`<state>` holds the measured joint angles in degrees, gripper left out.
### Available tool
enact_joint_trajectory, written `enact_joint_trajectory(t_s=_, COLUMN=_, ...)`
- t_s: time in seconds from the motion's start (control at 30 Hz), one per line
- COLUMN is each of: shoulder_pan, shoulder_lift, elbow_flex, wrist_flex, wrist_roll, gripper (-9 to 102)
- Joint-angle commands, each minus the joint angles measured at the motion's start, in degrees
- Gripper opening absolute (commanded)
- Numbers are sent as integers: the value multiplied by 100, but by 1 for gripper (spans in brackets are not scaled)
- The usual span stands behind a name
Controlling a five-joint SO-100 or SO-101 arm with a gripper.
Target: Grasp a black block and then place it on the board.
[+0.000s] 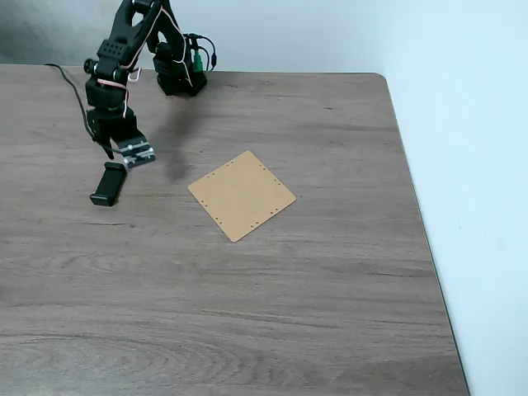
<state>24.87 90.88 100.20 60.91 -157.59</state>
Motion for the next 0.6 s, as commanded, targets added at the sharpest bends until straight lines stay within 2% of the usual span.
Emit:
enact_joint_trajectory(t_s=0.0, shoulder_pan=-44, shoulder_lift=44, elbow_flex=-422, wrist_flex=123, wrist_roll=-229, gripper=23)
enact_joint_trajectory(t_s=0.57, shoulder_pan=62, shoulder_lift=-976, elbow_flex=-1503, wrist_flex=299, wrist_roll=-659, gripper=22)
